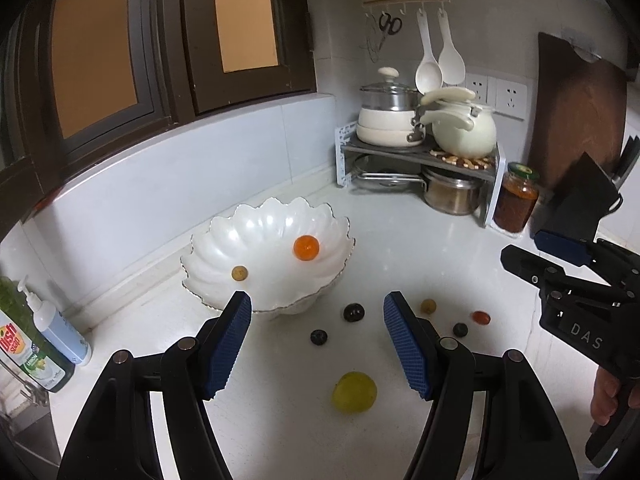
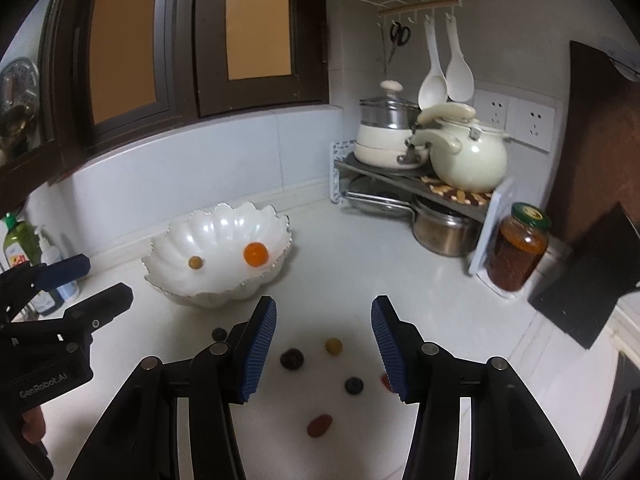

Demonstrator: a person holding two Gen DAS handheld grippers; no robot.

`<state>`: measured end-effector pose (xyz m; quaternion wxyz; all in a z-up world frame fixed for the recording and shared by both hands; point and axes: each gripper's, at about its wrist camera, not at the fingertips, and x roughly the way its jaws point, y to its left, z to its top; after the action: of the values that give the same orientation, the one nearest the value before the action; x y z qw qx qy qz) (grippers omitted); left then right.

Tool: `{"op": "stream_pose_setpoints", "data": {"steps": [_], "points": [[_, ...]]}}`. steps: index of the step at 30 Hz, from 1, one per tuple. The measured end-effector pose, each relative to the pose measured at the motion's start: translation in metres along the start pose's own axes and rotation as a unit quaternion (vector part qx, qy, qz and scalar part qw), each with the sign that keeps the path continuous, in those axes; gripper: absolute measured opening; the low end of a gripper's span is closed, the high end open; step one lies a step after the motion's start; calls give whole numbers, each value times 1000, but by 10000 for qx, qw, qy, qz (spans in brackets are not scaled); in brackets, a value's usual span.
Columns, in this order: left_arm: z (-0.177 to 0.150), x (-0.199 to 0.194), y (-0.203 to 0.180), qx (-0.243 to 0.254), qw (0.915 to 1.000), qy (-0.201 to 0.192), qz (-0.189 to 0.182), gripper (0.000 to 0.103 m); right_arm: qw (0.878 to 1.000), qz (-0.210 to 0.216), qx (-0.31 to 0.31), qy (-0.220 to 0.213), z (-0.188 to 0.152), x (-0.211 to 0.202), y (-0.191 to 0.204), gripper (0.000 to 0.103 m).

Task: Organize fruits
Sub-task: 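Lift both tools away from the bowl back toward the remaining fruits, then grasp the green citrus with left gripper while right gripper grasps a red date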

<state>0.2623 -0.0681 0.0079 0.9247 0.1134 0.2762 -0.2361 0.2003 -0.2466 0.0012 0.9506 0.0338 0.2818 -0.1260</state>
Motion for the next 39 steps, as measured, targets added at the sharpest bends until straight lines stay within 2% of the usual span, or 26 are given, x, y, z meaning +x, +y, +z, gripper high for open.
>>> {"op": "stream_pose_setpoints", "data": {"steps": [12, 20, 30, 39], "points": [[-26, 21, -8, 61, 9987, 397, -323, 68, 9988, -35, 3, 482, -34, 16, 0, 51], [-39, 33, -10, 112, 9977, 546, -381, 68, 9977, -56, 103, 667, -52, 26, -2, 51], [-59, 51, -13, 156, 9952, 800, -533, 68, 9932, 99, 348, 1103, -78, 46, 0, 51], [-74, 68, -14, 217, 9925, 1007, -656, 68, 9903, 11, 483, 1304, -96, 60, -1, 50]]}}
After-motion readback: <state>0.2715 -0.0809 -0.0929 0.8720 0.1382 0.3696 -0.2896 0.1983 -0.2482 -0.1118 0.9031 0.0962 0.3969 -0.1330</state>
